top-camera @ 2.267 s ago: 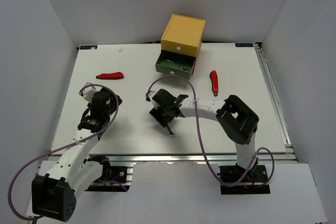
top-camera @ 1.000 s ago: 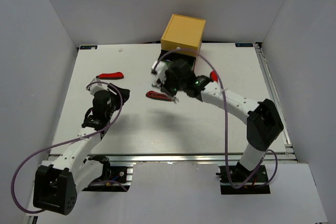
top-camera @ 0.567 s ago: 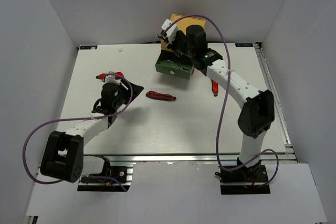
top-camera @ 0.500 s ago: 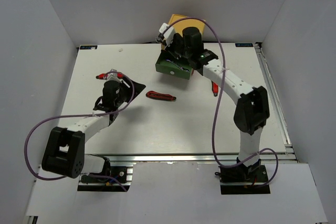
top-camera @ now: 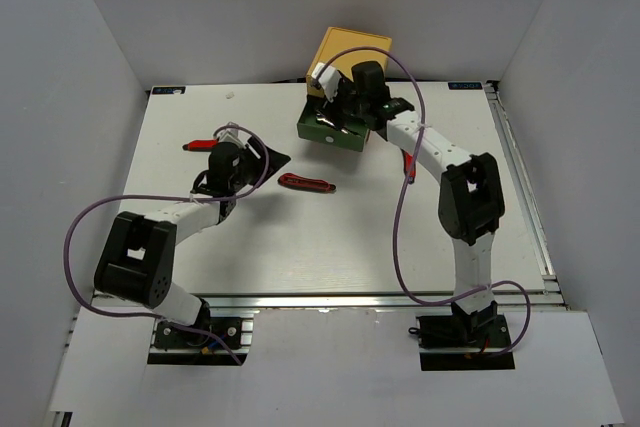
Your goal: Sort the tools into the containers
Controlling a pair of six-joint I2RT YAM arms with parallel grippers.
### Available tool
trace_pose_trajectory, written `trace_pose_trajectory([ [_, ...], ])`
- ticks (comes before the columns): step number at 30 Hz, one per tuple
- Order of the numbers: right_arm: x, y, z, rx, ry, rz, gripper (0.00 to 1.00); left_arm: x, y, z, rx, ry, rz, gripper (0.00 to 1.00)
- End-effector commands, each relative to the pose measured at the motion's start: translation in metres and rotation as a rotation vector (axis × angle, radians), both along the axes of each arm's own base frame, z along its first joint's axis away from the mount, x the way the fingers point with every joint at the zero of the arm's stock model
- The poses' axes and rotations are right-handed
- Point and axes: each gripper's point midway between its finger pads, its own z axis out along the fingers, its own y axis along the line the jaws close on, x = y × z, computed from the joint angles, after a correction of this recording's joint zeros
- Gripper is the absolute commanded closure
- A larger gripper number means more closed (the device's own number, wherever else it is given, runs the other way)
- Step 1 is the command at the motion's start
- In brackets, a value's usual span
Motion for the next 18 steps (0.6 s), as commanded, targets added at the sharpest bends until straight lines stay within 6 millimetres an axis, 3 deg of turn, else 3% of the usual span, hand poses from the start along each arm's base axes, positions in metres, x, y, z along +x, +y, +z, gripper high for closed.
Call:
trace_pose_trajectory([
  [1,-0.022,0.005,0.068,0.078,-0.052,0.124,0.32,0.011,-0.009,0.021,-0.019,-0.06,-0.029,0.33],
  [2,-0.027,0.006,0.079,0.076,-0.065,0.163,0.32,0.013,-0.011,0.019,-0.02,-0.056,-0.033,0.33],
  [4,-0.054,0.013,0.079,0.084,-0.005,0.29,0.36,0.016,-0.011,0.016,-0.017,-0.049,-0.037,0.33],
  [5,-0.074,0.021,0.089,0.099,-0.018,0.423,0.41,0.02,-0.013,0.015,-0.011,-0.047,-0.042,0.33],
  [6,-0.094,0.021,0.079,0.079,0.036,0.503,0.45,0.021,-0.014,0.014,-0.009,-0.042,-0.044,0.33],
  [9,-0.138,0.029,0.07,0.066,0.022,0.78,0.82,0.026,-0.014,0.014,0.002,-0.039,-0.039,0.33],
  [10,-0.154,0.024,0.052,0.037,0.124,0.8,0.96,0.027,-0.013,0.013,0.007,-0.04,-0.038,0.33],
  [12,-0.154,0.032,0.03,-0.045,0.171,0.822,1.0,0.027,-0.011,0.013,0.018,-0.034,-0.028,0.33],
  [13,-0.157,0.031,0.006,-0.077,0.271,0.812,1.0,0.027,-0.011,0.013,0.025,-0.035,-0.028,0.33],
  [17,-0.121,0.035,-0.009,-0.143,0.255,0.622,1.0,0.023,-0.006,0.011,0.033,-0.029,-0.01,0.33],
  [18,-0.114,0.025,-0.032,-0.19,0.274,0.547,1.0,0.021,-0.005,0.008,0.036,-0.023,-0.008,0.33],
])
